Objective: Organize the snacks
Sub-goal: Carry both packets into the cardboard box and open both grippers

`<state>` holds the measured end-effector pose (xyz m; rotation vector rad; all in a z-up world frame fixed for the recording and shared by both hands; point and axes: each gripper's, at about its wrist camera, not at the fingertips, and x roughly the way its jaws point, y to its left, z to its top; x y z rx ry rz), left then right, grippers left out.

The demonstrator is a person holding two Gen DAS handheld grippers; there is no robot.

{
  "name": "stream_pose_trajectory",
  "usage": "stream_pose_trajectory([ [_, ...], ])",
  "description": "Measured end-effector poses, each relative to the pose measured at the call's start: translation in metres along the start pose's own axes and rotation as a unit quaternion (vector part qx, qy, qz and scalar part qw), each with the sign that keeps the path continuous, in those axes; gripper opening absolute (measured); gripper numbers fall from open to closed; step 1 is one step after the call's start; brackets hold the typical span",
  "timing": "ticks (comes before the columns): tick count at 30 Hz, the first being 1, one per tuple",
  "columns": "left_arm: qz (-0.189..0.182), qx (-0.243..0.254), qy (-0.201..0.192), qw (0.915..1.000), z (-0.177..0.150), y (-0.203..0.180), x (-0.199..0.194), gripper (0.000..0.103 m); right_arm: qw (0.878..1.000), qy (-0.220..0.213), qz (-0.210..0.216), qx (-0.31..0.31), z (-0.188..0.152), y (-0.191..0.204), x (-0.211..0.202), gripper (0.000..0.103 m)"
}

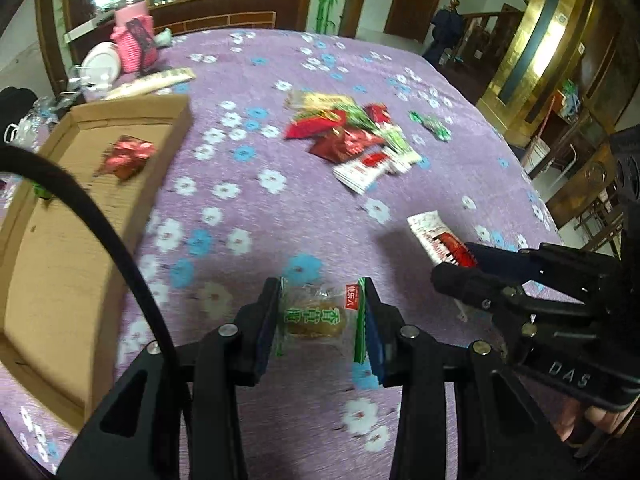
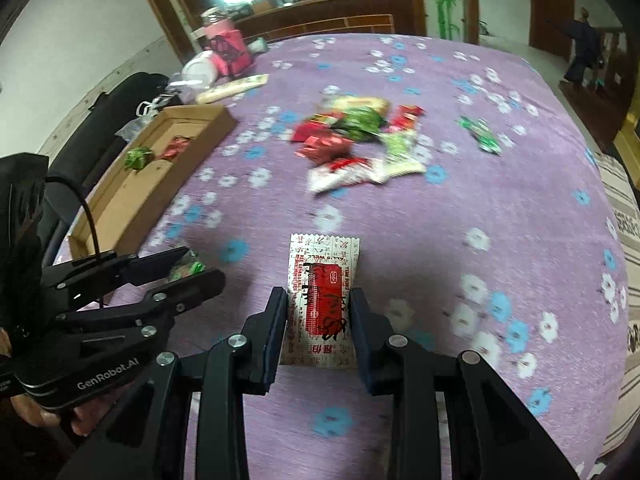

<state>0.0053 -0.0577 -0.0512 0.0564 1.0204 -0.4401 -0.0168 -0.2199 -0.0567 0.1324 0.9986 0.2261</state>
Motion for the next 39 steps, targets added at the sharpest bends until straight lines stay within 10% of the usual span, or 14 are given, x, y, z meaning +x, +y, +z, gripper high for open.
stream_pose_trajectory([
  [23,0.132,-0.154,-0.028,0.9788,0.047,0.221,-0.034,0.042,0.99,0.005,0.099,-0.105,0.112,0.182,0.099,0.031],
  [39,0.18,-0.145,0.011,0.9728,0.05,0.233,-0.003,0.055,0.989,0.034,0.068,-0.125,0.123,0.196,0.136,0.033],
])
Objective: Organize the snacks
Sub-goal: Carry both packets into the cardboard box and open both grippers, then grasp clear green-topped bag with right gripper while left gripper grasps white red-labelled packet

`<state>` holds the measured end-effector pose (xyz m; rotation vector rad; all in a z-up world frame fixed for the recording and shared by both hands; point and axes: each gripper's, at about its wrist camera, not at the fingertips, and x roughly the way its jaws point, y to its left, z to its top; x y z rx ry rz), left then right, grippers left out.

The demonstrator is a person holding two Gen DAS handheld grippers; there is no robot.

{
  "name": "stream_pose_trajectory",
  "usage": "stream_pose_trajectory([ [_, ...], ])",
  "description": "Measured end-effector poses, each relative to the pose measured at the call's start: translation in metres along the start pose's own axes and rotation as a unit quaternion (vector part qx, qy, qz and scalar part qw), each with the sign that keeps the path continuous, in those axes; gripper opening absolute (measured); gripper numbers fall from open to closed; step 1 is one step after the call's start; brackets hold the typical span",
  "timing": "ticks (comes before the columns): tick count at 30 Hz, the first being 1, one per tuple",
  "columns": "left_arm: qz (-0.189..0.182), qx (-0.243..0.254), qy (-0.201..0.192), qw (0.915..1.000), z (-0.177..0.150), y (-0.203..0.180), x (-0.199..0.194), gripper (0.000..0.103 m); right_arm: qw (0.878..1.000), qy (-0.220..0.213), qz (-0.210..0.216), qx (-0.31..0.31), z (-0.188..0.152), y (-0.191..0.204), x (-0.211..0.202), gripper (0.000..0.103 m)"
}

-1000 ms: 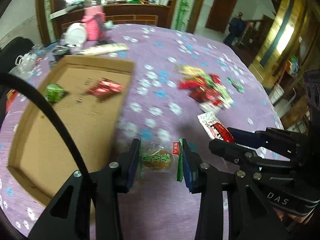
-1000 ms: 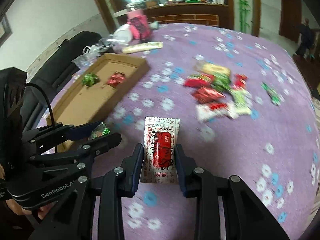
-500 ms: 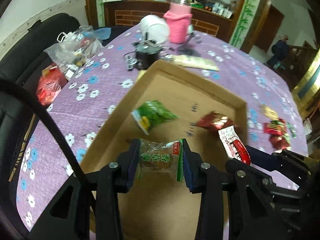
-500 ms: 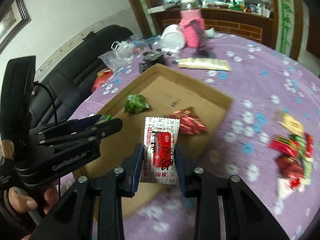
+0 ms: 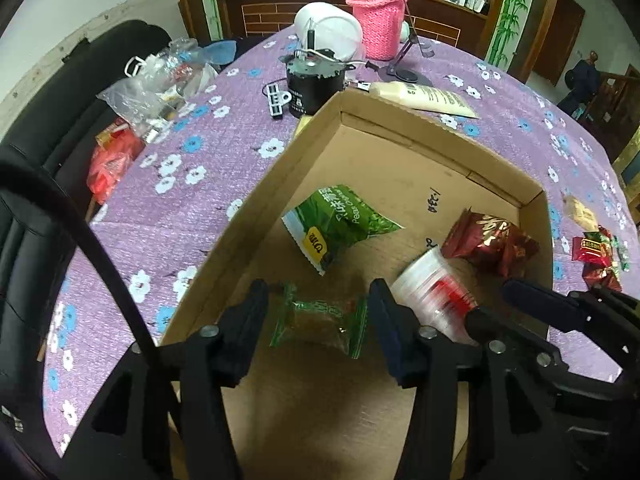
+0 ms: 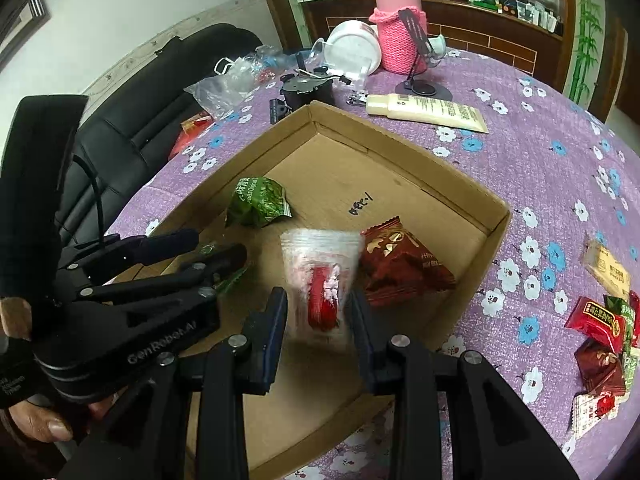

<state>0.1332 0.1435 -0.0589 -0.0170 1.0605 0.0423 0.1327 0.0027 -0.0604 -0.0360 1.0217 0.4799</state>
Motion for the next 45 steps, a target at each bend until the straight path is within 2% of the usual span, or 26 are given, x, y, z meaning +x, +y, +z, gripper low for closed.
stream_pose_trajectory([
  [3,0.009,0.001,-0.004,0.9999,-0.001,-0.001,-0.005,0.062,1.0,-0.002,0.001,0.003,-0.001,-0.001,-0.004,0.036],
  [5,0.013,0.002,-0.014,0.9998,-0.002,-0.001,-0.011,0.068,1.0,-0.005,0.003,0.01,-0.003,-0.004,-0.009,0.044],
  [8,0.015,0.004,-0.029,0.9995,-0.006,-0.005,-0.022,0.076,1.0,-0.014,0.012,0.023,-0.008,-0.008,-0.02,0.049],
  [15,0.001,0.004,-0.055,0.9985,-0.016,-0.019,-0.047,0.078,0.999,-0.025,0.011,0.034,-0.029,-0.018,-0.048,0.055],
  [21,-0.025,0.027,-0.062,0.9974,-0.032,-0.059,-0.065,0.078,0.998,-0.028,0.005,0.062,-0.059,-0.042,-0.073,0.06],
  [24,-0.038,0.04,-0.061,0.9966,-0.04,-0.084,-0.071,0.078,0.997,-0.027,-0.001,0.074,-0.082,-0.059,-0.087,0.062],
  [30,-0.075,0.074,-0.055,0.9929,-0.067,-0.145,-0.078,0.08,0.993,-0.022,-0.044,0.109,-0.132,-0.106,-0.114,0.063],
  [37,-0.093,0.106,-0.02,0.9898,-0.092,-0.202,-0.061,0.08,0.984,-0.018,-0.068,0.163,-0.182,-0.16,-0.138,0.063],
  [41,-0.089,0.107,-0.006,0.9902,-0.094,-0.216,-0.05,0.08,0.98,-0.018,-0.077,0.185,-0.198,-0.186,-0.146,0.063],
  [45,-0.095,0.092,0.004,0.9912,-0.086,-0.225,-0.044,0.08,0.978,-0.031,-0.093,0.185,-0.197,-0.213,-0.154,0.063],
])
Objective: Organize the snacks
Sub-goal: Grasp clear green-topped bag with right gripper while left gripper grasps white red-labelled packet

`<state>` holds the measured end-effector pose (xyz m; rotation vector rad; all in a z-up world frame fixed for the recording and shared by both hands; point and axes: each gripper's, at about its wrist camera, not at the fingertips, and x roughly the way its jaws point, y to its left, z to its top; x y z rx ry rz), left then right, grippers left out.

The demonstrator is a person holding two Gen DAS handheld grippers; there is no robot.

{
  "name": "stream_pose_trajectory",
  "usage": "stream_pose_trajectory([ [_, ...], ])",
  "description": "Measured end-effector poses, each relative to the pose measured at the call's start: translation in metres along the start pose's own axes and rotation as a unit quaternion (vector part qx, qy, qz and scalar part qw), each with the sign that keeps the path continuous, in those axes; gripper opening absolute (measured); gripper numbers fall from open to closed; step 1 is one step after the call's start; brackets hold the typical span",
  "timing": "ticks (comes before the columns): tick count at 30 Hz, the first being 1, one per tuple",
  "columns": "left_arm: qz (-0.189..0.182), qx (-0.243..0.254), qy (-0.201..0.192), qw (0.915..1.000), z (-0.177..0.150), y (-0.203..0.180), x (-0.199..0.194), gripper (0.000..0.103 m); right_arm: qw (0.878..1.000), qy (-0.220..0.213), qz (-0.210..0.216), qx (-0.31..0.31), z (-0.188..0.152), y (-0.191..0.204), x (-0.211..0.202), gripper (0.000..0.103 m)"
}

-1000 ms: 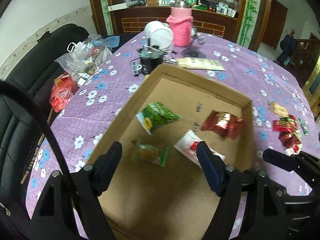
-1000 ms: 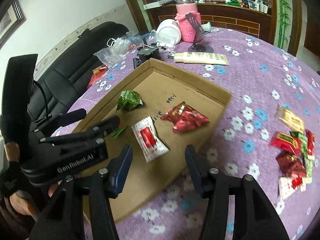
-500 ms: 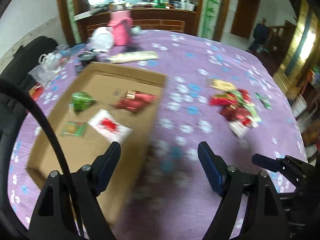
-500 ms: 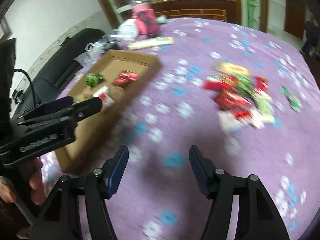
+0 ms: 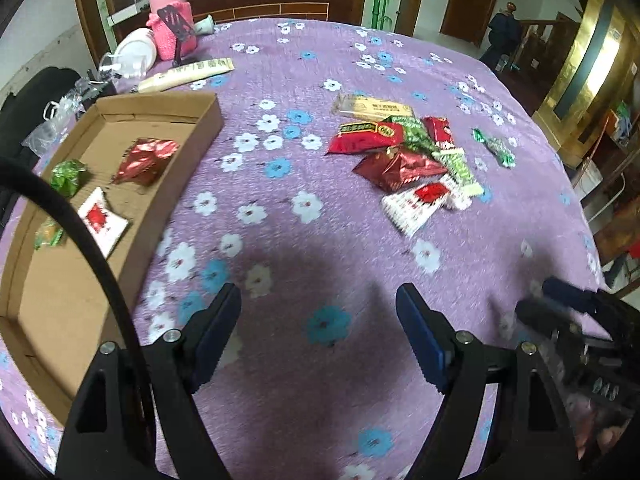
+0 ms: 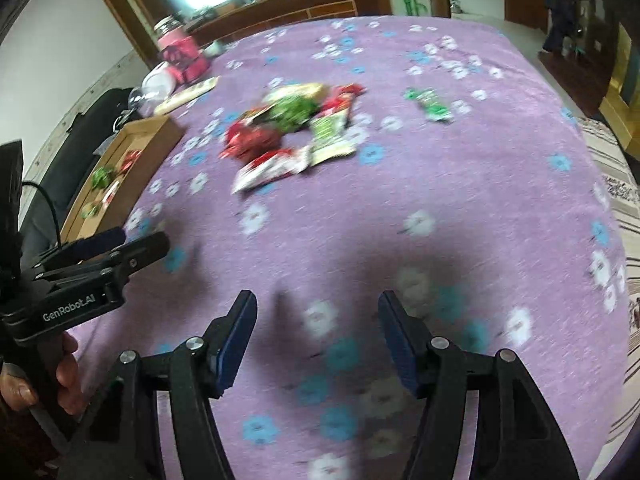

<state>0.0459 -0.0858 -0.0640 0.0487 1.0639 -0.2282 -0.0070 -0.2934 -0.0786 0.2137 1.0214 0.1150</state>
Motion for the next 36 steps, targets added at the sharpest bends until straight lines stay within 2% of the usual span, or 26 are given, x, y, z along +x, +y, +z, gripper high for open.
stream_pose_trajectory([
  [3,-0.008,-0.012,0.002,0.9999,0.01,-0.007,0.005,0.08,1.0,-0.021,-0.014,0.002,0.019,-0.02,0.001,0.064],
  [6,-0.003,-0.012,0.005,0.9999,0.019,-0.015,0.012,0.08,0.999,-0.039,-0.032,-0.003,0.053,-0.047,0.01,0.065],
  [11,-0.004,-0.014,0.008,0.9999,0.026,-0.024,0.018,0.08,0.997,-0.038,-0.056,-0.04,0.096,-0.061,0.038,0.066],
  [14,0.008,-0.001,0.008,0.9999,0.029,-0.028,0.019,0.08,0.996,-0.031,-0.062,-0.056,0.115,-0.066,0.058,0.064],
  [16,0.01,0.008,0.002,0.9999,0.03,-0.029,0.019,0.08,0.995,-0.024,-0.066,-0.067,0.122,-0.066,0.067,0.051],
  [18,0.007,0.019,-0.002,0.9998,0.032,-0.03,0.02,0.08,0.993,-0.017,-0.074,-0.091,0.124,-0.061,0.074,0.043],
  [21,-0.004,0.051,-0.01,0.9987,0.038,-0.035,0.022,0.08,0.991,-0.017,-0.077,-0.113,0.125,-0.059,0.075,0.023],
  [22,-0.009,0.067,-0.007,0.9977,0.04,-0.038,0.025,0.08,0.99,-0.017,-0.078,-0.118,0.124,-0.057,0.075,0.021],
  [27,-0.016,0.139,0.001,0.9902,0.048,-0.051,0.04,0.08,0.992,-0.015,-0.052,-0.113,0.111,-0.056,0.067,0.021],
  [28,-0.028,0.148,0.01,0.9885,0.05,-0.053,0.045,0.08,0.993,-0.015,-0.044,-0.107,0.106,-0.057,0.064,0.021],
  [32,-0.047,0.164,0.032,0.9848,0.057,-0.063,0.058,0.08,0.996,-0.013,-0.026,-0.09,0.1,-0.064,0.057,0.021],
  [34,-0.044,0.172,0.043,0.9832,0.059,-0.07,0.068,0.08,0.996,-0.012,-0.022,-0.082,0.097,-0.067,0.053,0.021],
  [36,-0.055,0.163,0.049,0.9838,0.062,-0.07,0.072,0.072,0.997,-0.012,-0.017,-0.074,0.095,-0.069,0.051,0.021],
])
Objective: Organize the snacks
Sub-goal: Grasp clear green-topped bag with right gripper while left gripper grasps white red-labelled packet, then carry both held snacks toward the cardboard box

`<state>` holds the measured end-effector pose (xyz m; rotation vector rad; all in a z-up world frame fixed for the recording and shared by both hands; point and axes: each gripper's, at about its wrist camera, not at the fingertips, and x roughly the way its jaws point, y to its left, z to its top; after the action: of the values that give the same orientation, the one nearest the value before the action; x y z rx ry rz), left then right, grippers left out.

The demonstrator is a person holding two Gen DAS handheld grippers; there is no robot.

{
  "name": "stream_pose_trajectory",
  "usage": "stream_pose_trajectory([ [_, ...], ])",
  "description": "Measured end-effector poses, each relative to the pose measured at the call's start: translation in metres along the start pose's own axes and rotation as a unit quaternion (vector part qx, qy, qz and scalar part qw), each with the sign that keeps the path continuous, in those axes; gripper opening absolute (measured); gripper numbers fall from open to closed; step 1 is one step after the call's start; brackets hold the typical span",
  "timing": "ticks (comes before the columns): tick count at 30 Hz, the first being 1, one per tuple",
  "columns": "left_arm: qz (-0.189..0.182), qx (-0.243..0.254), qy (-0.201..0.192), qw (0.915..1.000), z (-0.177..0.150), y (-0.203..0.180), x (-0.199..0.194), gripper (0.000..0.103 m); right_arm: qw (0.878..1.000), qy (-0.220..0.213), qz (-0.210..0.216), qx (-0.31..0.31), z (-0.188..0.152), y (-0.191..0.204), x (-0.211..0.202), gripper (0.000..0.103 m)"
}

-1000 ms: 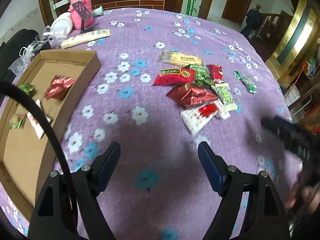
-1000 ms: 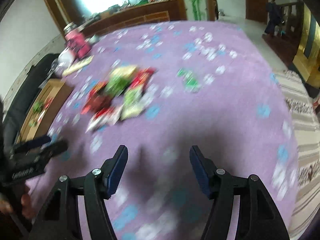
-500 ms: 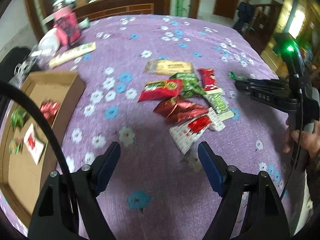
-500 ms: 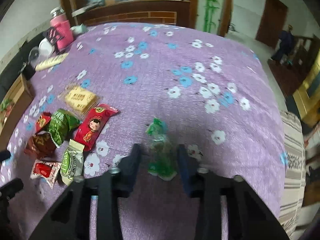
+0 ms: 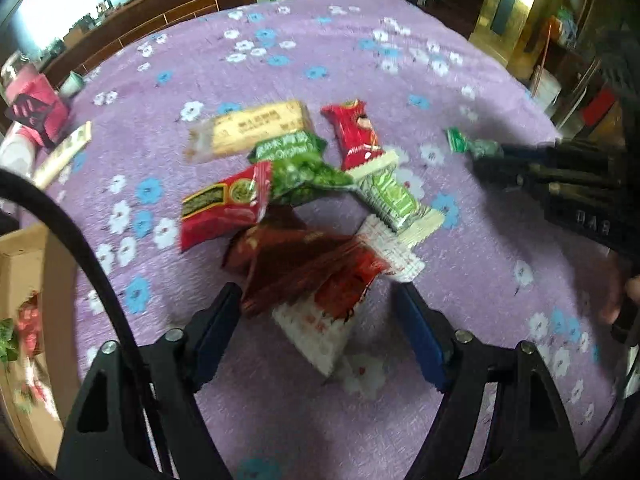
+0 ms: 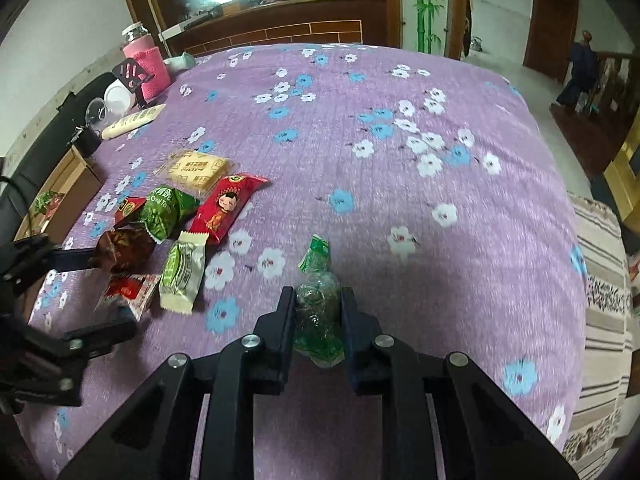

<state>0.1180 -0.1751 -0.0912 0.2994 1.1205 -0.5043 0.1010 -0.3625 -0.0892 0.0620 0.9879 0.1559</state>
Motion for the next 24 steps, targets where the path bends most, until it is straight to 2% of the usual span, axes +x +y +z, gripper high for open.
stream_pose_trajectory([
  [1,0.0,-0.006,0.0,1.0,0.003,0.002,-0.002,0.062,1.0,0.001,0.004,0.005,-0.001,-0.002,-0.001,0.021],
  [2,-0.001,-0.009,-0.001,1.0,0.004,0.003,-0.003,0.048,1.0,0.001,0.006,0.008,-0.002,-0.002,-0.002,0.021],
  [3,-0.001,-0.012,-0.003,0.9999,0.006,0.005,-0.006,0.042,1.0,0.0,0.007,0.011,-0.004,-0.003,-0.003,0.021],
  [4,0.004,-0.013,-0.004,0.9999,0.006,0.006,-0.006,0.03,1.0,-0.001,0.01,0.016,-0.006,-0.005,-0.004,0.021],
  [5,0.005,-0.013,-0.004,0.9999,0.006,0.006,-0.007,0.025,1.0,-0.001,0.011,0.019,-0.007,-0.005,-0.005,0.021],
  [16,-0.028,-0.069,-0.021,0.997,-0.017,0.006,-0.017,0.025,0.999,-0.012,0.014,0.03,-0.024,0.0,-0.014,0.022],
  [24,-0.005,-0.091,-0.032,0.9954,-0.051,-0.003,-0.032,0.025,0.999,-0.008,0.016,0.027,-0.049,0.018,-0.027,0.022],
])
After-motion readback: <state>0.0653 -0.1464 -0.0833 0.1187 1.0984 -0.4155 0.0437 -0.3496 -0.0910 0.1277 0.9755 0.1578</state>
